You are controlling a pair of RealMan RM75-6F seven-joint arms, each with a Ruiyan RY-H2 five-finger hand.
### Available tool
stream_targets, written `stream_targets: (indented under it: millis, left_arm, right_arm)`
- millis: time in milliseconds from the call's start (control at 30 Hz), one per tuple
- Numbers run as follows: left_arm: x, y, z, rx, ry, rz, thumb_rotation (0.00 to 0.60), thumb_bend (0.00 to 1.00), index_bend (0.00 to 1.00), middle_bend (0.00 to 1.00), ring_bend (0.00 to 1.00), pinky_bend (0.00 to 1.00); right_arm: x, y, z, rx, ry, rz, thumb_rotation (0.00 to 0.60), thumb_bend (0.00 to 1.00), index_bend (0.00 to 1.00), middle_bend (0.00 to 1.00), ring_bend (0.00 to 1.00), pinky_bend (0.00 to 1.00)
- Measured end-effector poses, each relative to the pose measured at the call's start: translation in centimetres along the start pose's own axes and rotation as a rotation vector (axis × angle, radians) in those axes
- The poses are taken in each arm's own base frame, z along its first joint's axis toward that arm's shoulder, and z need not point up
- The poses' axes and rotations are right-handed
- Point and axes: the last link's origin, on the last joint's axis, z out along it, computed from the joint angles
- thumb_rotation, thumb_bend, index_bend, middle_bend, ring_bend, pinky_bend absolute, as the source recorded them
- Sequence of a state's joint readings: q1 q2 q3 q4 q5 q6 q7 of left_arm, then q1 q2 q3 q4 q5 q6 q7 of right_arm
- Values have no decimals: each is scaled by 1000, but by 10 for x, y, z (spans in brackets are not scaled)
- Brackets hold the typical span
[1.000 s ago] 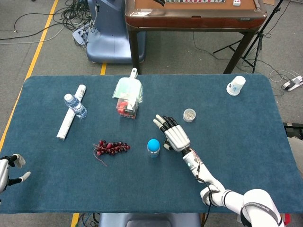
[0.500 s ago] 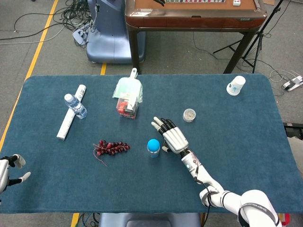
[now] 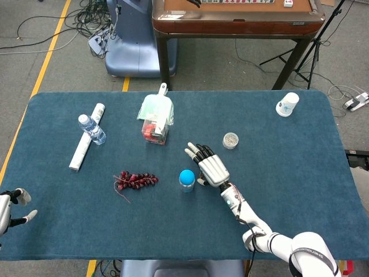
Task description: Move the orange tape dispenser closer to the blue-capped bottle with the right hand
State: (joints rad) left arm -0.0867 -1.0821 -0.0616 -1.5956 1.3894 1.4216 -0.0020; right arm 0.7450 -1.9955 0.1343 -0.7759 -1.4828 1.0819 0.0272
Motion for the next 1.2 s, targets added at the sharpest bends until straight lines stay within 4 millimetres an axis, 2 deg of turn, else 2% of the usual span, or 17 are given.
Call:
stream_targets:
  millis: [467, 700, 967, 1100, 1200]
  left_arm:
    - [-1, 0, 0, 1, -3, 2, 600, 133, 564, 582, 523, 646]
    - [-2, 0, 0, 3, -6, 6, 600, 133, 564, 582, 523, 646]
    - [0, 0, -2, 4, -3, 8, 600, 133, 564, 582, 523, 646]
    - [1, 1, -3, 1, 0, 11, 600, 133, 564, 582, 523, 646]
    - [2, 2, -4, -4, 7, 16, 600, 133, 564, 582, 523, 646]
  right_arm:
    - [6, 20, 10, -72, 9, -35, 600, 0, 30, 19, 0, 123]
    - [7, 18, 7, -59, 10, -25, 600, 0, 30, 19, 0, 123]
    - [21, 19, -10, -16, 23, -60, 600, 0, 33, 31, 0, 123]
    - [38, 28, -24, -23, 24, -125, 600, 0, 134, 90, 0, 123]
    - [55, 37, -38, -45, 18, -193, 600, 0, 171, 121, 0, 123]
